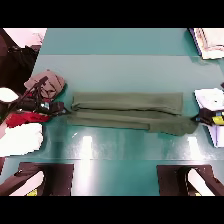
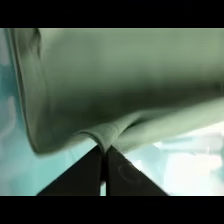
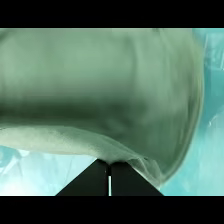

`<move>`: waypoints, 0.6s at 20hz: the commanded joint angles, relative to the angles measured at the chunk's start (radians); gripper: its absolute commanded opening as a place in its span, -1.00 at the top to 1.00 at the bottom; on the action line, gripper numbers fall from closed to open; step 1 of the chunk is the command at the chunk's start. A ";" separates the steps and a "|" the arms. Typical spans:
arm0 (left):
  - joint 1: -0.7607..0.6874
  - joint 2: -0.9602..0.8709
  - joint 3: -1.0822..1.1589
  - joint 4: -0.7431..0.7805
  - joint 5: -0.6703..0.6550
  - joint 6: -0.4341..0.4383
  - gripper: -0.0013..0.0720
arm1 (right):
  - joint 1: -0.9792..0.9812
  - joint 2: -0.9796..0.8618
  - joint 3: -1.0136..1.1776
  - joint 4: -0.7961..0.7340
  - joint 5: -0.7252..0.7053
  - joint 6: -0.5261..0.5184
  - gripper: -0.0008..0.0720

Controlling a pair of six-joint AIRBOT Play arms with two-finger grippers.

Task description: Fold the shirts.

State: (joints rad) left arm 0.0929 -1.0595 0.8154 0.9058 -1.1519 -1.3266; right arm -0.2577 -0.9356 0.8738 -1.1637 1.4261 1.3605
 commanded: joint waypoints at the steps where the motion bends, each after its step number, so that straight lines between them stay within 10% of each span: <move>1: 0.001 -0.142 0.103 -0.034 0.100 -0.001 0.90 | 0.108 -0.191 0.145 0.011 -0.118 0.008 0.93; 12: 0.001 -0.385 0.280 -0.094 0.253 -0.002 0.89 | 0.201 -0.585 0.491 0.053 -0.154 0.046 0.93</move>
State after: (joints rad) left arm 0.0929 -1.4143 1.0691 0.8368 -0.9680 -1.3277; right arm -0.0654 -1.4425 1.2858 -1.1355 1.2854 1.3968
